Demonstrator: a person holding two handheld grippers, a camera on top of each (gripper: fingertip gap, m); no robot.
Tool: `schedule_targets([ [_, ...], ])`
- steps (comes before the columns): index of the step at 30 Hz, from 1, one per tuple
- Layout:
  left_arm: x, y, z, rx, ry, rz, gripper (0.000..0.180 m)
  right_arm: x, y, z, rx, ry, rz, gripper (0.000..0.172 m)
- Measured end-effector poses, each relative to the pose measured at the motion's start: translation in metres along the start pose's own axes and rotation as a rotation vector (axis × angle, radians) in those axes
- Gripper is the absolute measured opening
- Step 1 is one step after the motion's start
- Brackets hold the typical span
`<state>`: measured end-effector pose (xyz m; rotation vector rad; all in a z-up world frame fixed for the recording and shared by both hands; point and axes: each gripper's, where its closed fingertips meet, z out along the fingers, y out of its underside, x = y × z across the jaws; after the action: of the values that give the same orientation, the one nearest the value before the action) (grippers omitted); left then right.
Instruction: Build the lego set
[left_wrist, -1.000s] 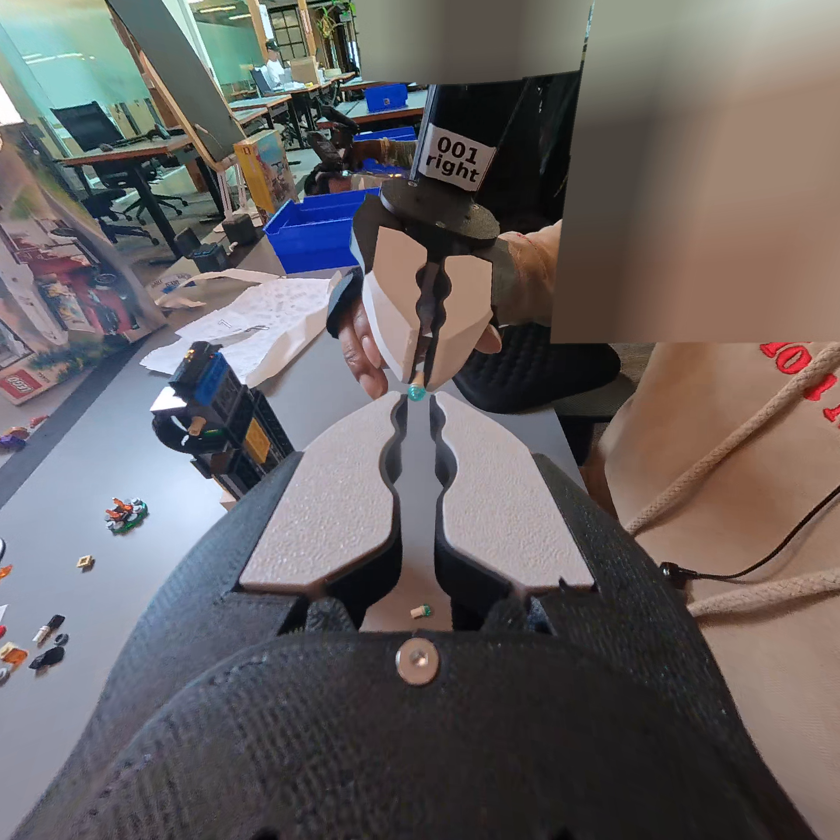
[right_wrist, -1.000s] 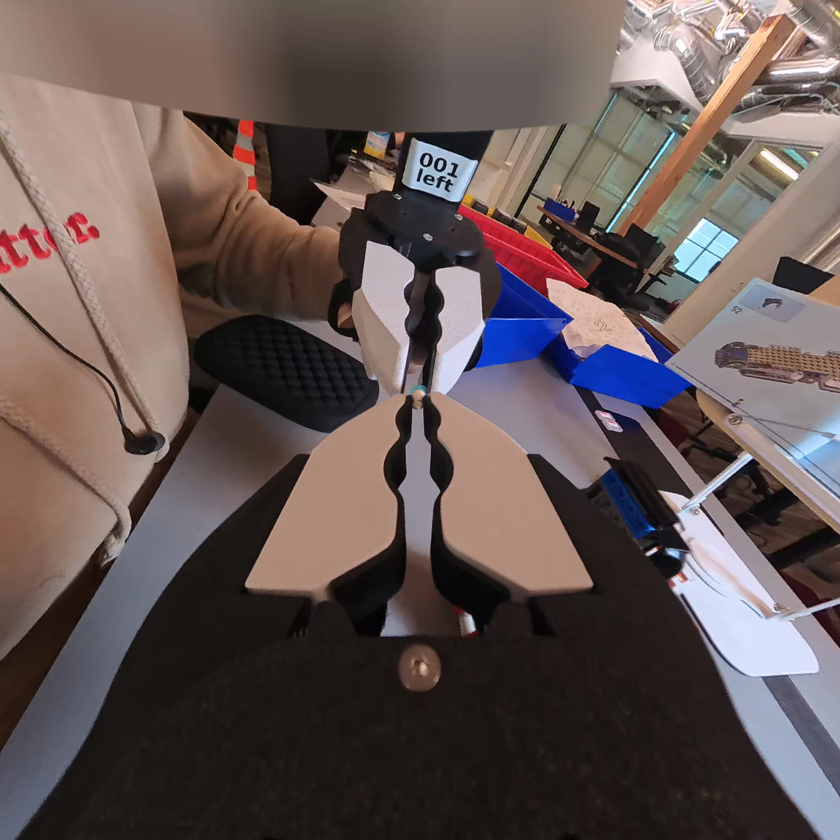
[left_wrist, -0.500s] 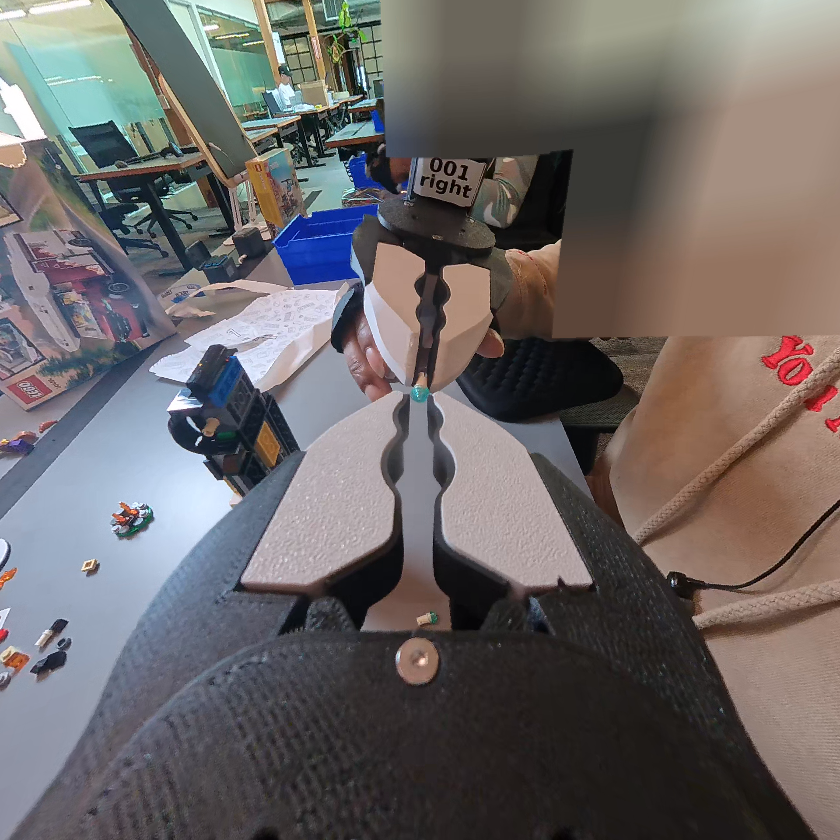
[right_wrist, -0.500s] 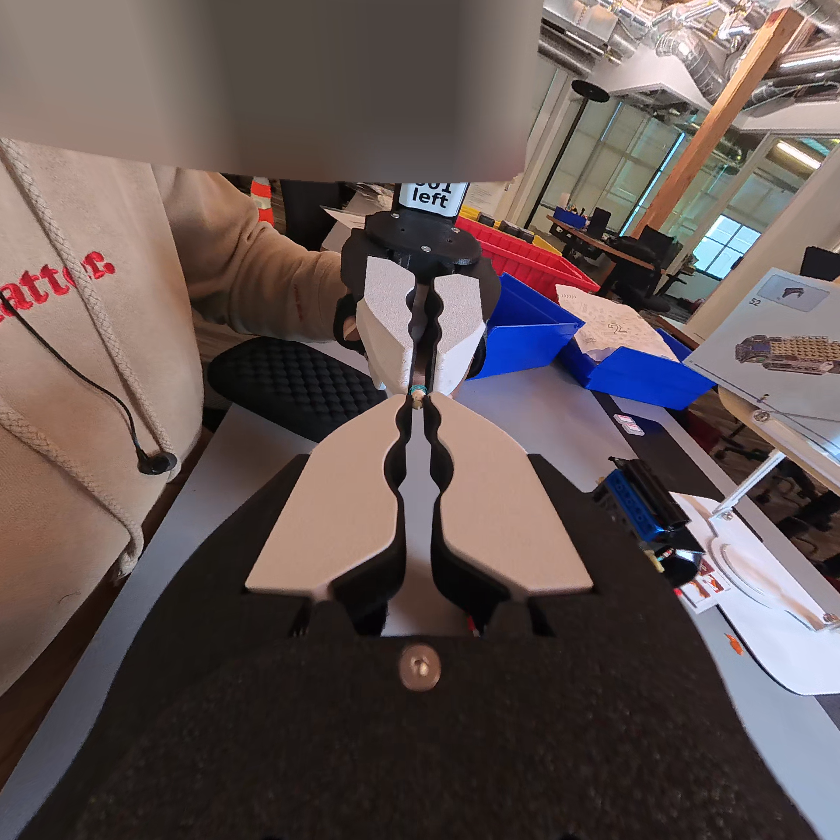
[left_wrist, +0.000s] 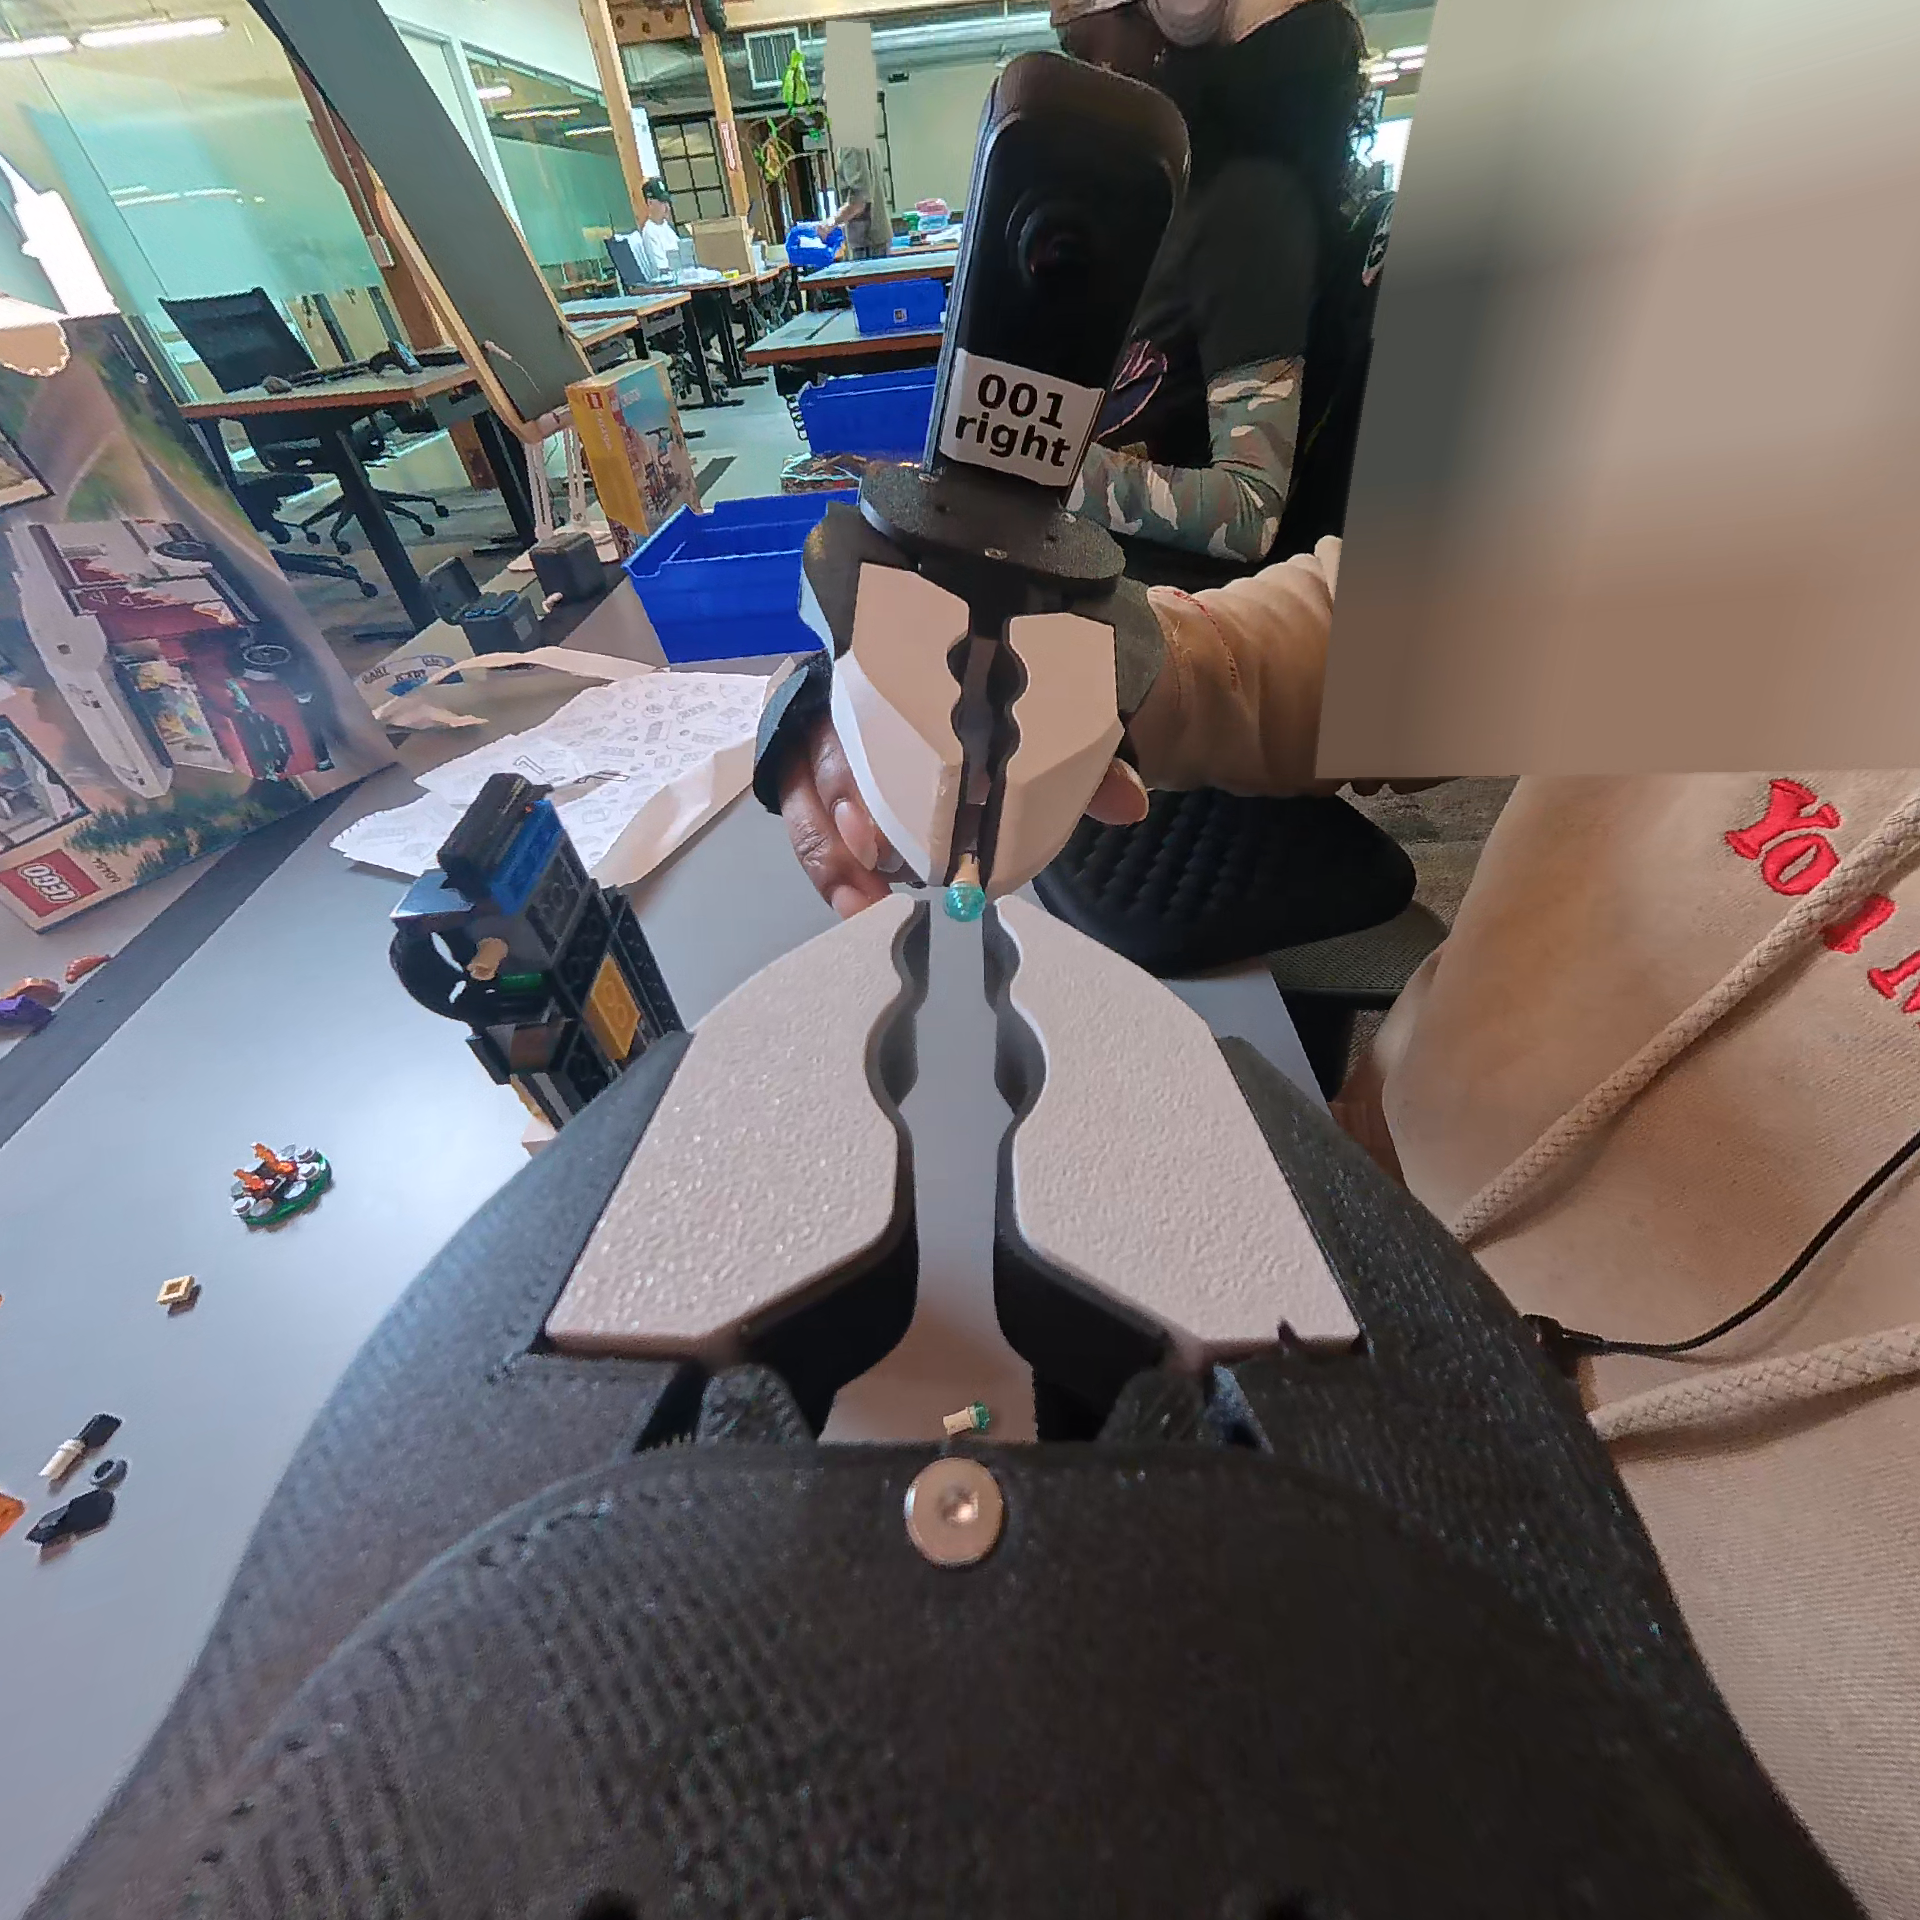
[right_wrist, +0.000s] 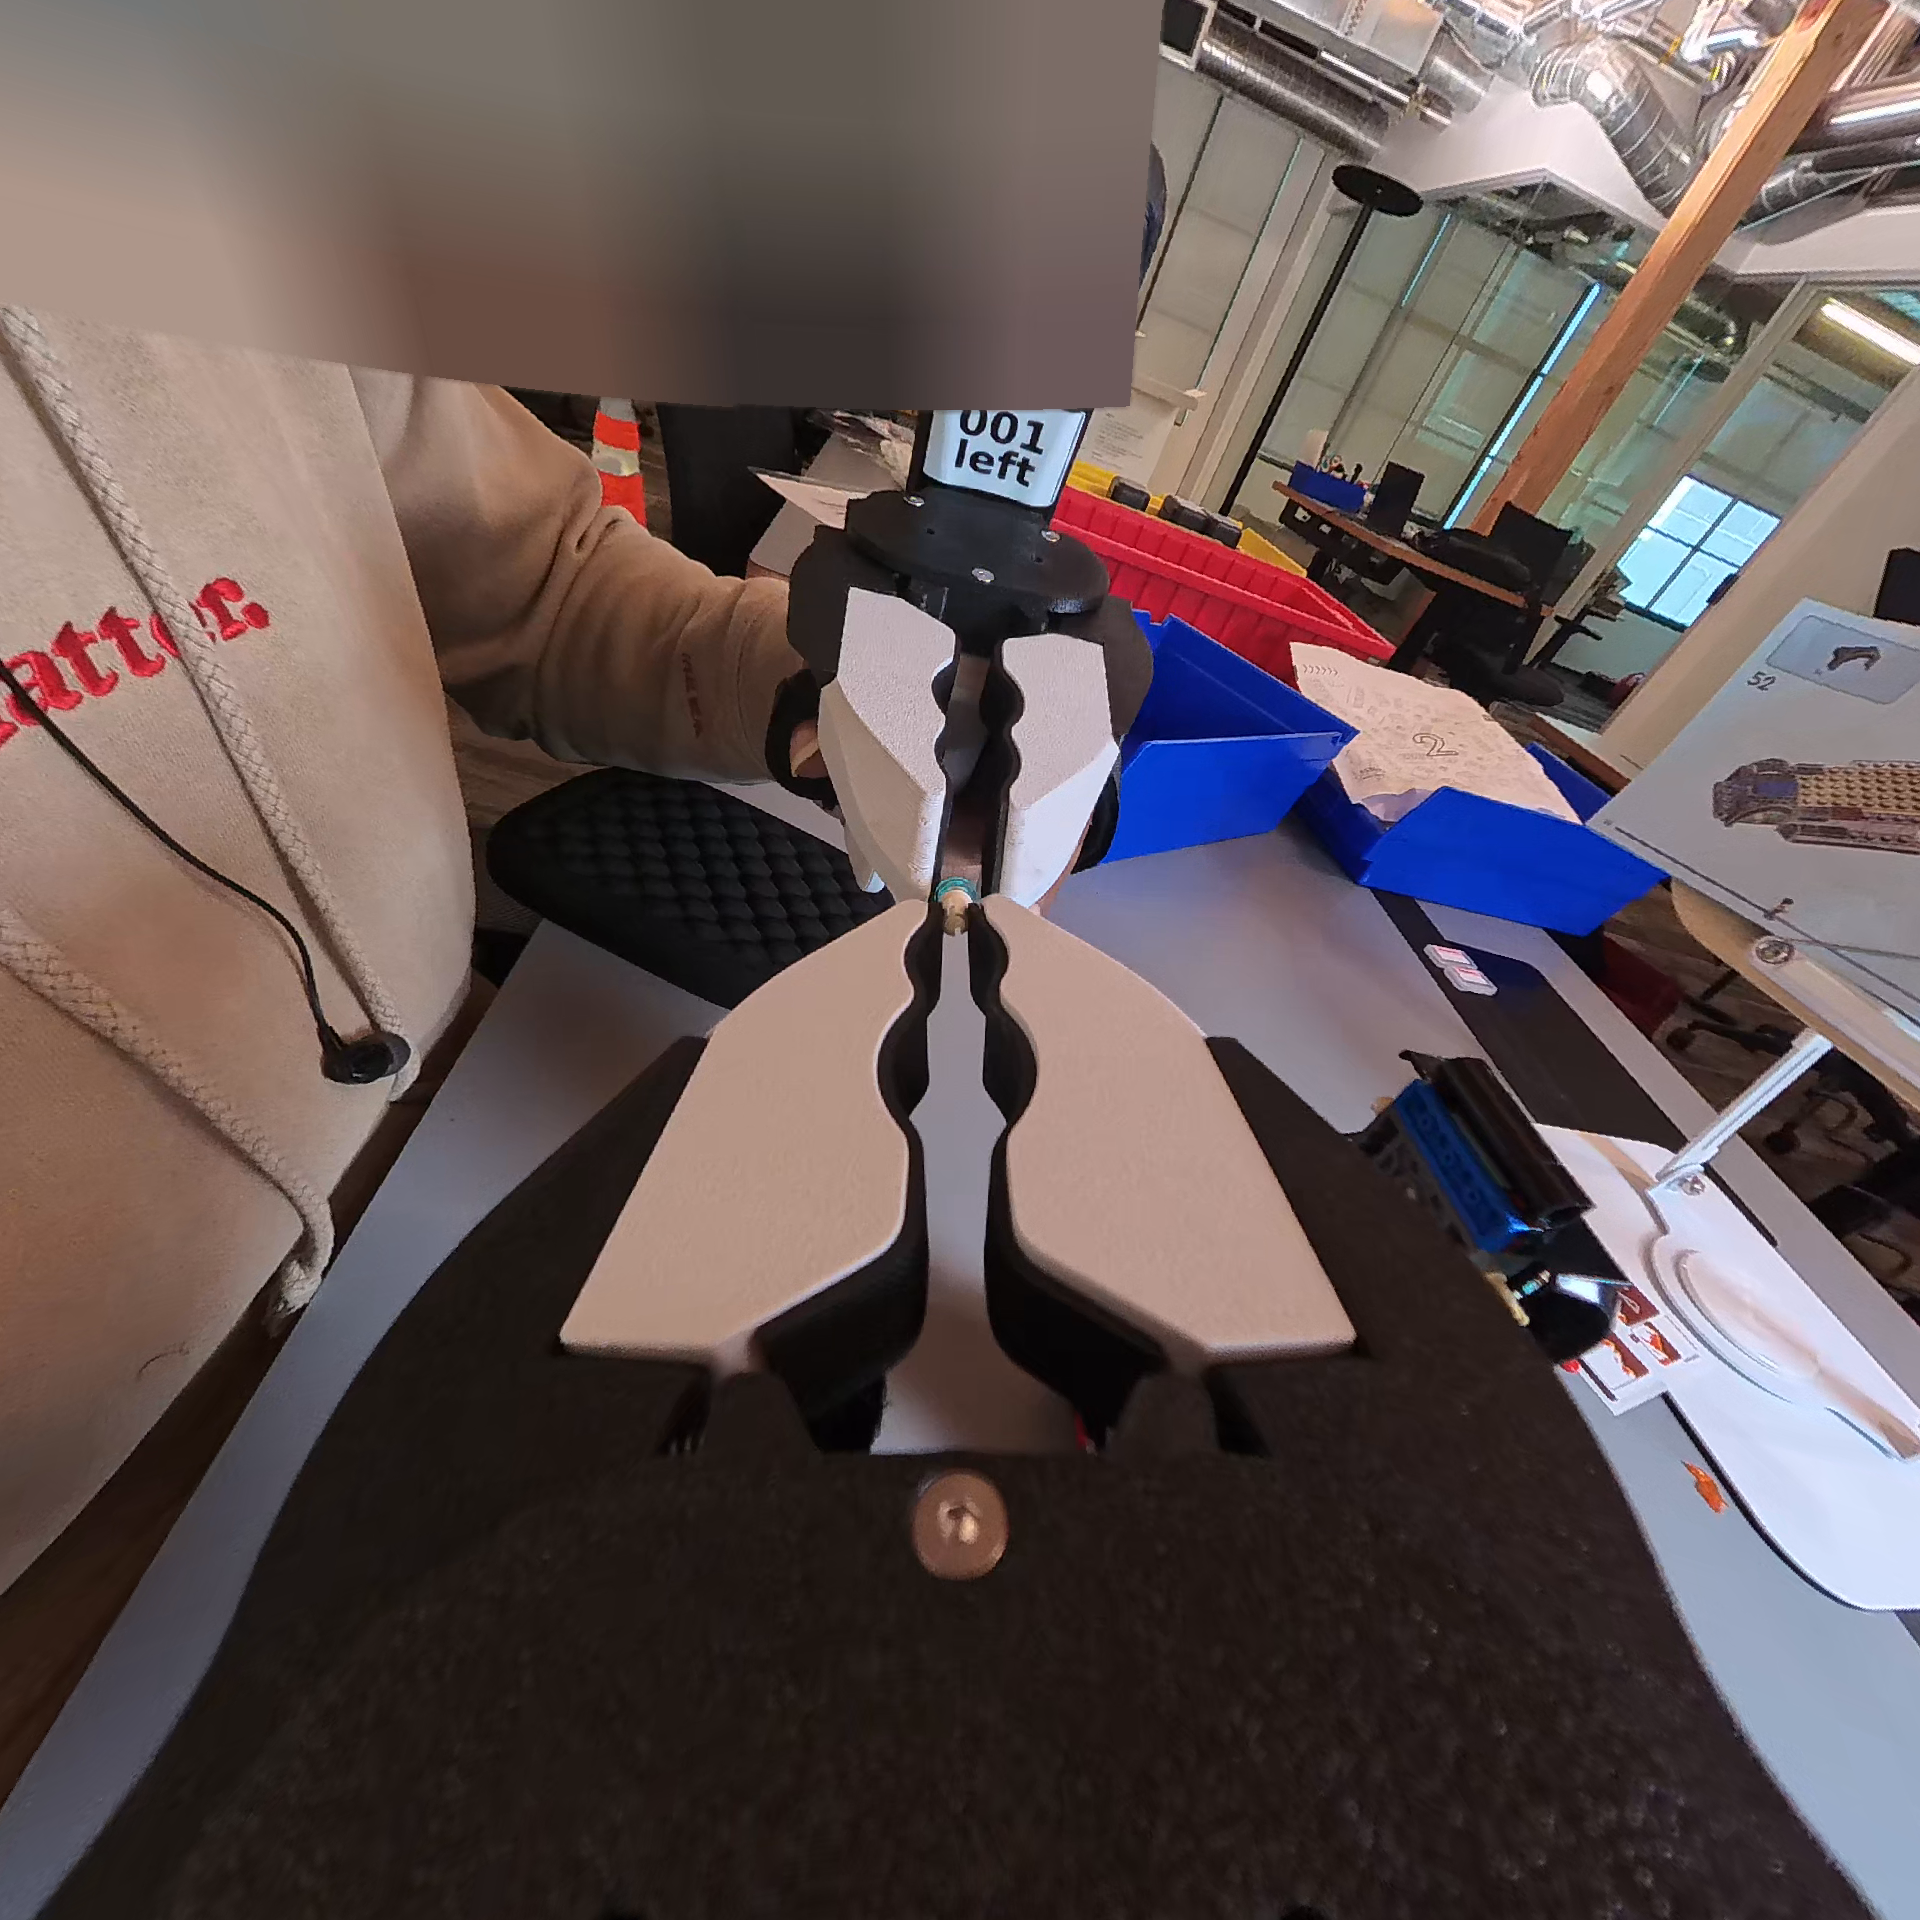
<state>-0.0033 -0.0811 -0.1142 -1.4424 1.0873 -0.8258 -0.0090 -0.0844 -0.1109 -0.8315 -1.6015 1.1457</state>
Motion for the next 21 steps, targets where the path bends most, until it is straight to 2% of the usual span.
schedule_targets([
  [21, 0.0004, -0.0038, -0.0022, 0.017, 0.013, 0.001, 0.008, 0.0009, -0.0035, 0.0035, 0.016, -0.015, 0.013, 0.005],
])
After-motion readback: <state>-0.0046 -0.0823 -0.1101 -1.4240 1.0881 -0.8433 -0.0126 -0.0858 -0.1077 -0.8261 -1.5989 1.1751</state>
